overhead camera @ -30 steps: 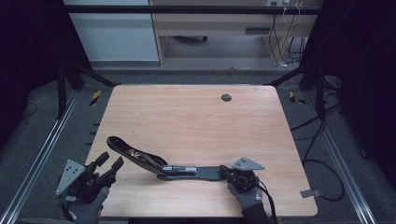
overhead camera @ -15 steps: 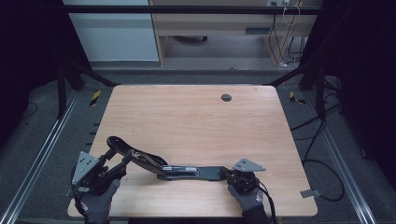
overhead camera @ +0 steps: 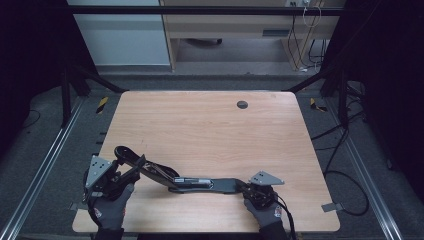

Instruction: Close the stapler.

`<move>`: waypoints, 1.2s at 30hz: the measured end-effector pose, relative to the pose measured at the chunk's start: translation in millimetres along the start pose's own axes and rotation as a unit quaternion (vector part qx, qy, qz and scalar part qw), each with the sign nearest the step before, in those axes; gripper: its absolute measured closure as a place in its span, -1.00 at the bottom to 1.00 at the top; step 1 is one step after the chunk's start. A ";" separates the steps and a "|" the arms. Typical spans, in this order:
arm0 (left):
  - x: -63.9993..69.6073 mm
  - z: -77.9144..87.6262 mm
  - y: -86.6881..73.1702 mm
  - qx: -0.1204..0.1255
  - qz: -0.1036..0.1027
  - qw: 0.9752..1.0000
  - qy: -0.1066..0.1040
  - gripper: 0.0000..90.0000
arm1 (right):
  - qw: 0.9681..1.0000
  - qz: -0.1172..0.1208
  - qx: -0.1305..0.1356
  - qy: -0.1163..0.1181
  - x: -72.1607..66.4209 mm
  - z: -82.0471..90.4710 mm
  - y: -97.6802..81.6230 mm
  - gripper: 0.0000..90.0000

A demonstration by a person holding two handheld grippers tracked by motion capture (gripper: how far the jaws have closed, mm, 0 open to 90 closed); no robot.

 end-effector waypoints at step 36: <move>-2.0 1.3 0.4 0.011 0.018 1.000 0.007 0.31 | 1.000 -0.011 -0.012 0.009 -1.8 -7.4 -4.2 1.00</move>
Point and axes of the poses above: each handheld gripper's, and its own axes: z roughly backward along the jaws, y roughly out of its top, x roughly to its right, the point moved 4 cm from there along -z, roughly forward along the jaws, and after that the axes turned 7 degrees about -x, right-handed, at the moved point
